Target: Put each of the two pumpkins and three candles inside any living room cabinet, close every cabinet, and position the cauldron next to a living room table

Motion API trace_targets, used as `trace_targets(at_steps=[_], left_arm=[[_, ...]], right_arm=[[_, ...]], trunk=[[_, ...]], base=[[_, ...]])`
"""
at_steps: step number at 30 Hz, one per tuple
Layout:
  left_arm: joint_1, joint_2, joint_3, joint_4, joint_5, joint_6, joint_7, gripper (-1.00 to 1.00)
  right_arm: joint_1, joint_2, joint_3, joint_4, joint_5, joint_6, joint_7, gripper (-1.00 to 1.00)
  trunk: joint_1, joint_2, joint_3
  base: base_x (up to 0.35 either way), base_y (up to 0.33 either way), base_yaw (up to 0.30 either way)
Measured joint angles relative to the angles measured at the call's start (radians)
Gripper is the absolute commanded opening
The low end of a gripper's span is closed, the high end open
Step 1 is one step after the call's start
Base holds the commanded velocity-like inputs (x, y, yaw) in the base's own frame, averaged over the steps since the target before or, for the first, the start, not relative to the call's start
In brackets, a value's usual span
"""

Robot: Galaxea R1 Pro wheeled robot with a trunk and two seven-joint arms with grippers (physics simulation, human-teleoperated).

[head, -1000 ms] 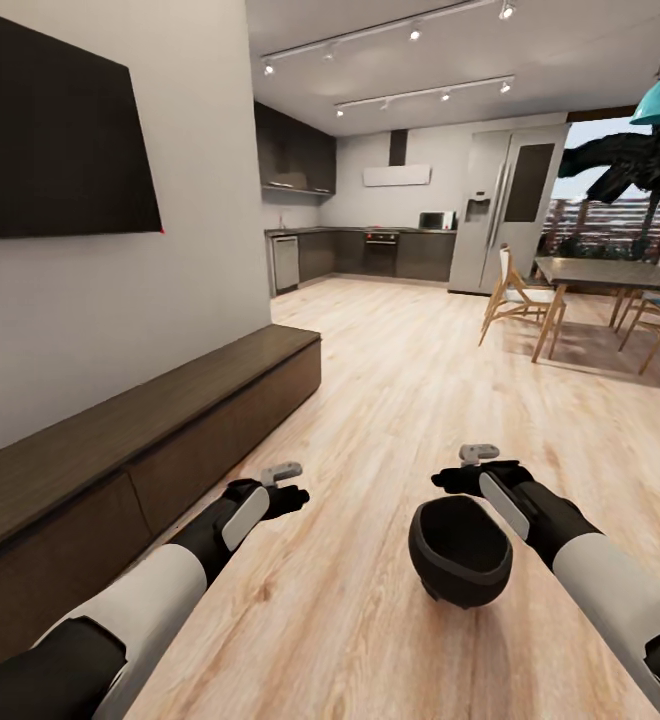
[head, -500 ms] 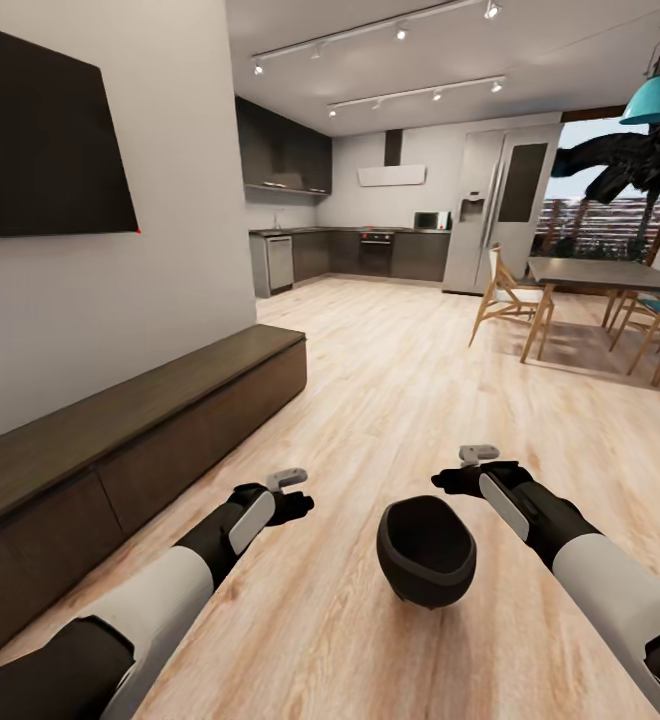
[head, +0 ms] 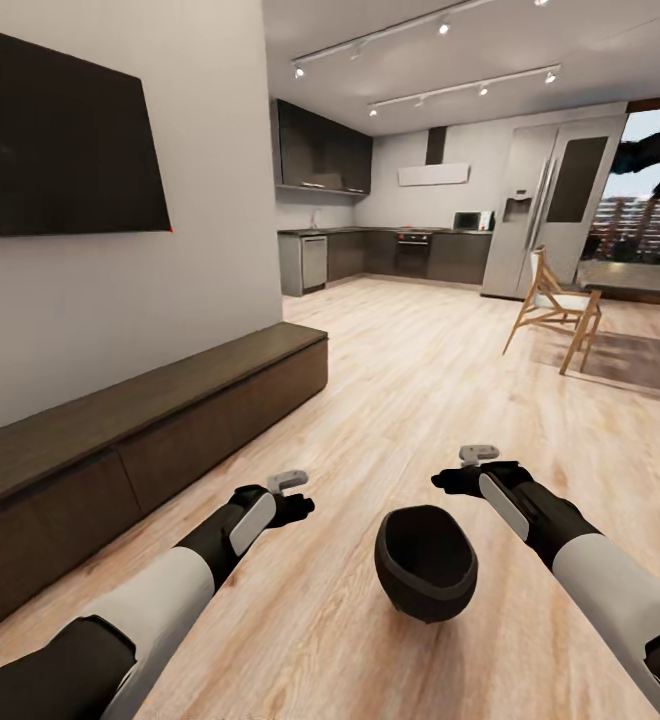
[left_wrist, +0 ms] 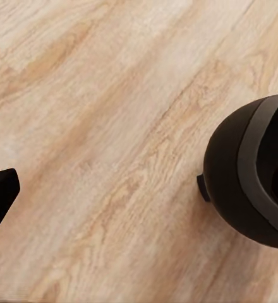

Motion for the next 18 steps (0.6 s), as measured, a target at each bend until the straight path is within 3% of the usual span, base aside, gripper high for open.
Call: trace_targets(at_steps=[10,18], left_arm=[[0.0,-0.006,0.0,0.002,0.0,0.0,0.0,1.0],[0.0,-0.019,-0.001,0.003,0.0,0.0,0.0,1.0]], right_arm=[[0.001,0.0,0.001,0.001,0.0,0.001,0.0,1.0],[0.001,0.0,0.001,0.006,0.0,0.003,0.0,1.0]], trunk=[[0.0,0.0,0.0],[0.0,0.0,0.0]], base=[[0.0,-0.298,0.249],[-0.004,-0.298,0.072]])
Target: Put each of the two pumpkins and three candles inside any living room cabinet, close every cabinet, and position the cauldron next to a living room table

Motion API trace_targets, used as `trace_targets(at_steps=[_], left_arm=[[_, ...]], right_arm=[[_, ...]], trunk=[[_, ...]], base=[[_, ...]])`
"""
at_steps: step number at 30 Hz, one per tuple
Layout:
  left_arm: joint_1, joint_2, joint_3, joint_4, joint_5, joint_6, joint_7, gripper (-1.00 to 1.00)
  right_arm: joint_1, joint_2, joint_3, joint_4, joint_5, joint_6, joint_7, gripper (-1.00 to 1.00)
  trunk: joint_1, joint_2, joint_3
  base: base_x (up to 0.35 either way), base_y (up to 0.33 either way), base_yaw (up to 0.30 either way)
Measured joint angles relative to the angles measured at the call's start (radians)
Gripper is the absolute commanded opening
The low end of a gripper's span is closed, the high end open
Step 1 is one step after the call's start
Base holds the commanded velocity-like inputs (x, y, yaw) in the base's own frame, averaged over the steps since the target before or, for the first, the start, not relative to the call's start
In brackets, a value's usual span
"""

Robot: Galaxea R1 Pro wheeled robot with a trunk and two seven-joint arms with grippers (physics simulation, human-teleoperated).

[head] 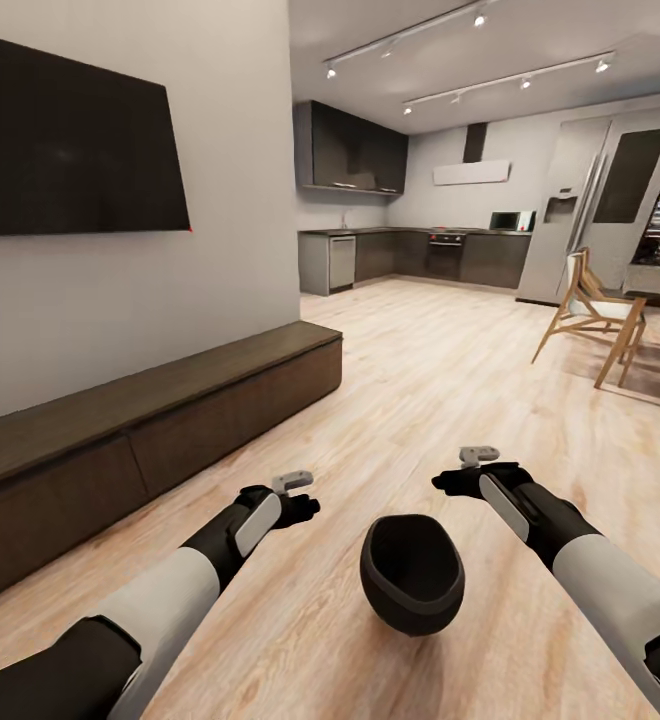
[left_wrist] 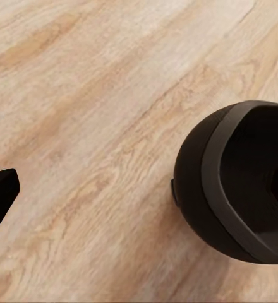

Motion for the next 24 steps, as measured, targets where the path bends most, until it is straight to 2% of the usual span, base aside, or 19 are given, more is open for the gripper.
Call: trace_targets(at_steps=[3,13,18,24], left_arm=[[0.0,-0.005,0.0,0.0,0.0,0.0,0.0,1.0],[0.0,-0.009,-0.001,0.0,0.0,0.0,0.0,1.0],[0.0,-0.009,-0.001,0.0,0.0,0.0,0.0,1.0],[0.0,-0.009,0.001,0.0,0.0,0.0,0.0,1.0]], right_arm=[[0.0,0.0,0.0,0.001,0.0,0.0,0.0,1.0],[0.0,0.004,0.003,0.021,0.001,0.001,0.0,1.0],[0.0,0.005,0.032,0.029,0.0,0.0,0.0,1.0],[0.0,0.006,0.048,0.033,0.0,-0.001,0.0,1.0]], trunk=[[0.0,0.0,0.0],[0.0,0.0,0.0],[0.0,0.0,0.0],[0.0,0.0,0.0]], base=[[-0.059,-0.298,0.054],[-0.075,-0.298,0.258],[-0.051,-0.298,0.287],[-0.007,-0.295,0.256]])
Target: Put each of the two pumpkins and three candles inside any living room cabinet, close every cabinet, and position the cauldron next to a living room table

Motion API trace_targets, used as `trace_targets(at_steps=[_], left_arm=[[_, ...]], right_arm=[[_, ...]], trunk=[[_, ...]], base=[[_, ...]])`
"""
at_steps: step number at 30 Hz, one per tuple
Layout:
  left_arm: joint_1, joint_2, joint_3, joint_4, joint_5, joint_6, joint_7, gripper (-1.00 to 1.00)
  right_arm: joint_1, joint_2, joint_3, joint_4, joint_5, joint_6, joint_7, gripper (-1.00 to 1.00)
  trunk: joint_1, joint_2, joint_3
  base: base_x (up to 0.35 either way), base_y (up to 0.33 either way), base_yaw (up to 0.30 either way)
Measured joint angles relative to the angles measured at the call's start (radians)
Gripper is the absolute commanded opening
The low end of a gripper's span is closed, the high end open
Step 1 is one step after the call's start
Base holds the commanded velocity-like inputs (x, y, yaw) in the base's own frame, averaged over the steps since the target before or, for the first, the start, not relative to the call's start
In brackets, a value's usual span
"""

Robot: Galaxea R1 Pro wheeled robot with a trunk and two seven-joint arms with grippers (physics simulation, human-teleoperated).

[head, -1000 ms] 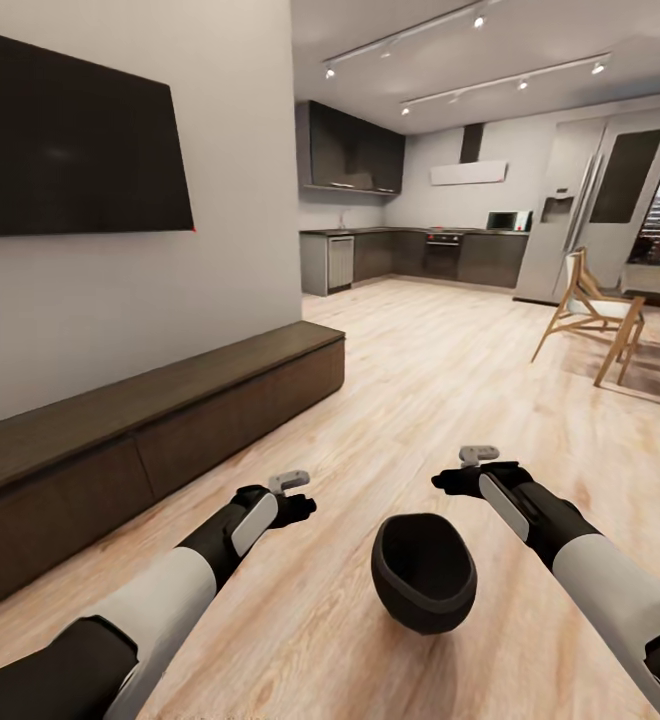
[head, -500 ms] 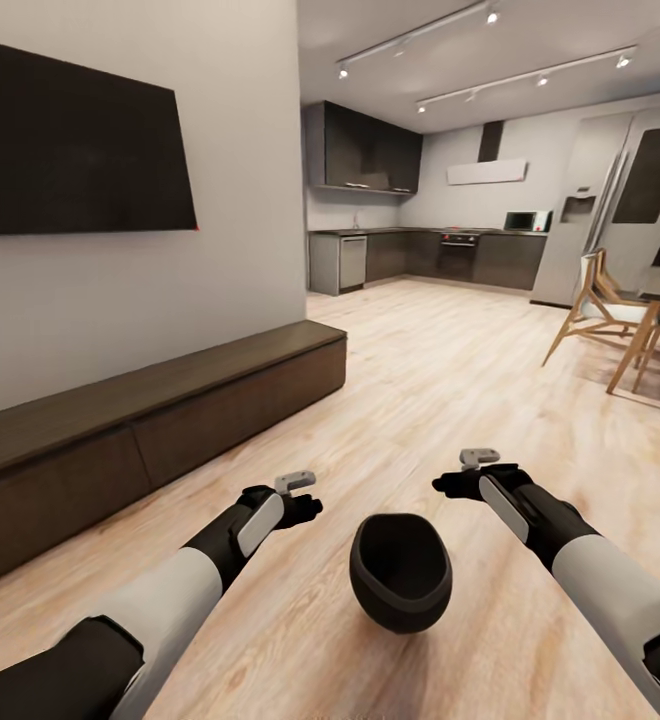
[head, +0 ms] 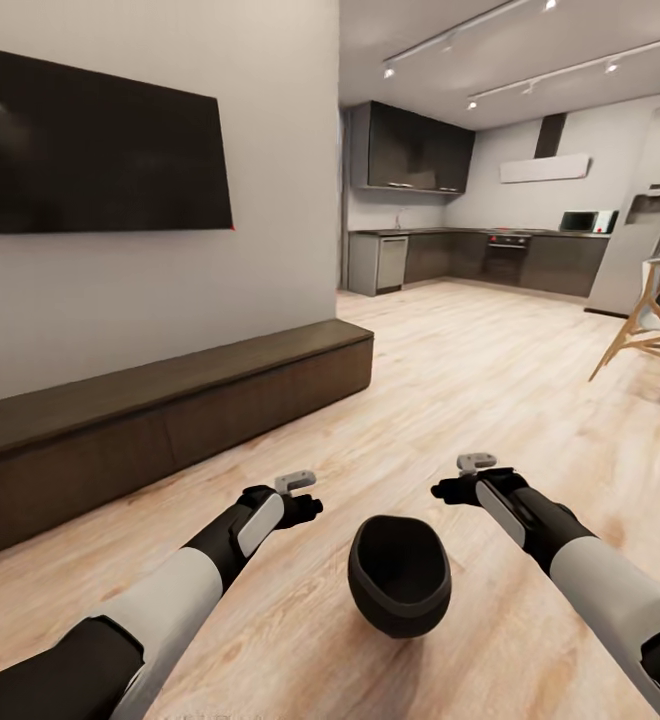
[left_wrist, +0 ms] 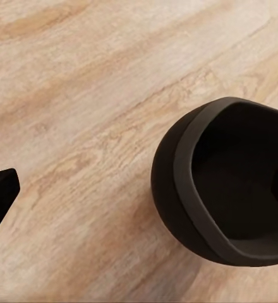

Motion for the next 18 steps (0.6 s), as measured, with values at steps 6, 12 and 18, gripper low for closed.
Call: trace_targets(at_steps=[6,12,18], left_arm=[[0.0,0.0,0.0,0.001,0.0,0.0,0.0,1.0],[0.0,0.0,0.0,0.0,0.001,0.0,0.0,1.0],[0.0,0.0,0.001,0.0,0.002,0.0,0.0,1.0]], right_arm=[[0.001,0.0,0.001,0.01,0.0,0.001,0.001,1.0],[0.0,0.0,0.002,0.012,0.0,-0.001,0.001,1.0],[0.0,0.0,0.002,0.013,0.0,-0.004,0.001,1.0]], trunk=[[0.0,0.0,0.0],[0.0,0.0,0.0],[0.0,0.0,0.004]], base=[[0.0,-0.099,0.054],[0.0,-0.008,0.081],[0.0,-0.051,0.209]])
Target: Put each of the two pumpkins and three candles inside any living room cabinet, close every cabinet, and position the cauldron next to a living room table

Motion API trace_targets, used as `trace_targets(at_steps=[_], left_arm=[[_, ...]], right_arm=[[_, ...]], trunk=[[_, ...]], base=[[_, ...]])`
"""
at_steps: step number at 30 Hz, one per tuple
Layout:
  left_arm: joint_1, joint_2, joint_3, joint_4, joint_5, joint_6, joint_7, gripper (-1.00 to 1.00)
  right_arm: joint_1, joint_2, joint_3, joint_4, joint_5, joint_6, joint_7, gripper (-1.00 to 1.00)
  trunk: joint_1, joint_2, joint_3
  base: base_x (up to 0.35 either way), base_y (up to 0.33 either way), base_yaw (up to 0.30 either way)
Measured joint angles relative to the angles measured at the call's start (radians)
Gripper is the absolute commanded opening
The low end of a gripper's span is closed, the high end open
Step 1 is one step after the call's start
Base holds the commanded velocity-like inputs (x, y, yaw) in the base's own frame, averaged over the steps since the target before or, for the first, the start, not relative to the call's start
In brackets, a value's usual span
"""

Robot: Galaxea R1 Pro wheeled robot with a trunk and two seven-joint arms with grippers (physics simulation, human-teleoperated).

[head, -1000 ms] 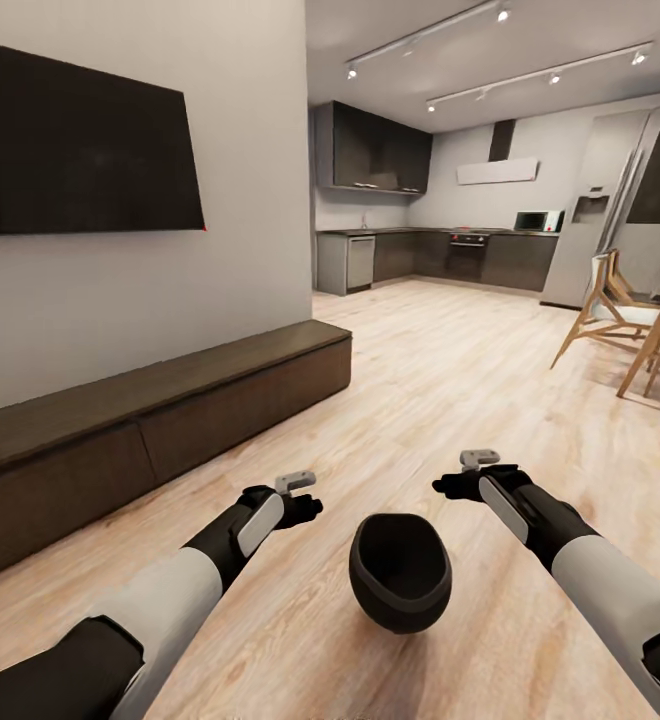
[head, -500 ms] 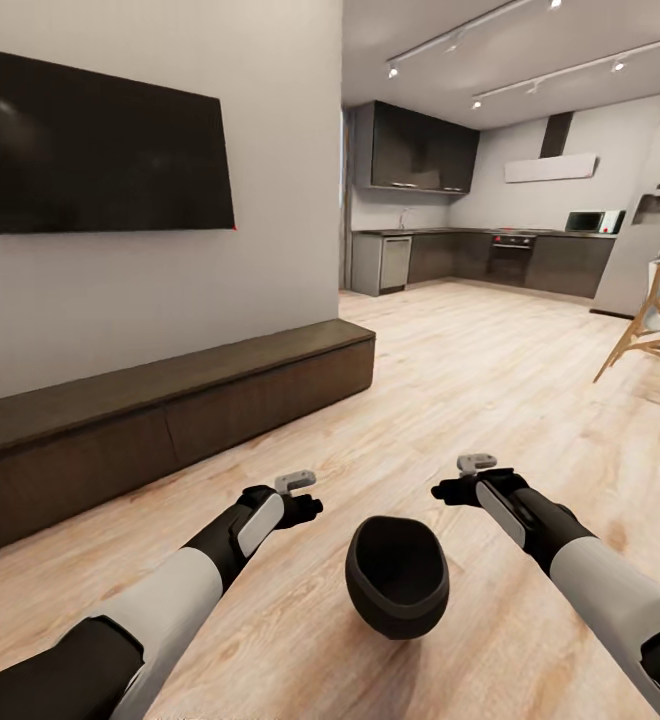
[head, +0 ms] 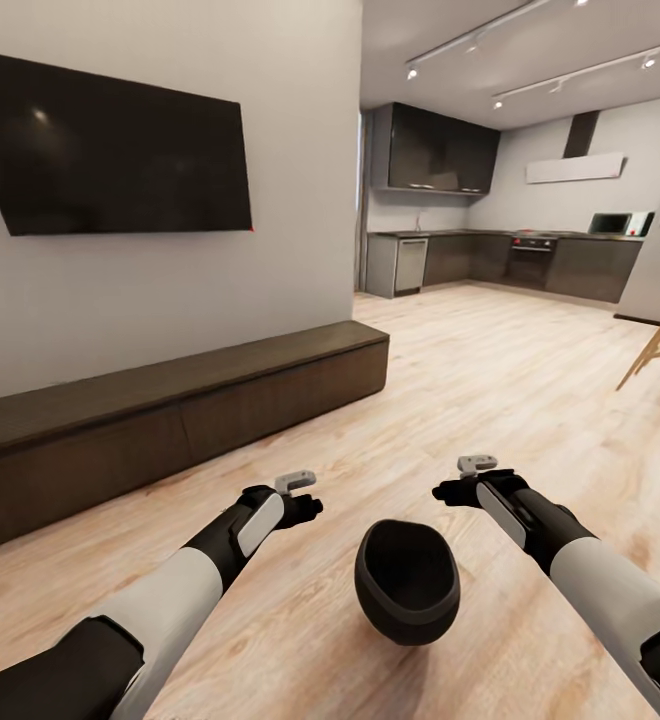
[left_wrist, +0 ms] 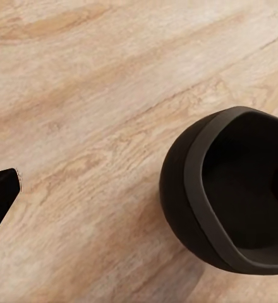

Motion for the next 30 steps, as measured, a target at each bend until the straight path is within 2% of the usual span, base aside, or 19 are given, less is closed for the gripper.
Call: trace_targets(at_steps=[10,20,25,30], left_arm=[[0.0,0.0,-0.001,0.0,0.0,0.0,0.0,1.0],[0.0,-0.002,-0.001,0.0,0.0,0.0,0.0,1.0],[0.0,-0.002,-0.002,0.011,0.0,0.0,0.0,1.0],[0.0,-0.014,-0.002,0.032,-0.001,-0.002,0.0,1.0]], right_arm=[[0.019,0.0,0.002,0.0,0.0,-0.001,0.0,1.0],[0.02,0.0,0.015,0.0,0.0,-0.002,0.0,1.0],[0.02,0.0,0.016,0.0,0.0,-0.002,0.0,1.0],[0.02,0.0,0.027,0.0,0.0,0.003,-0.001,1.0]], trunk=[[0.0,0.0,0.012],[0.0,0.0,0.026],[0.0,0.0,0.034],[0.0,0.0,0.041]], base=[[0.0,-0.022,0.19],[0.0,-0.007,0.108],[0.0,-0.227,0.073],[0.0,-0.286,0.051]])
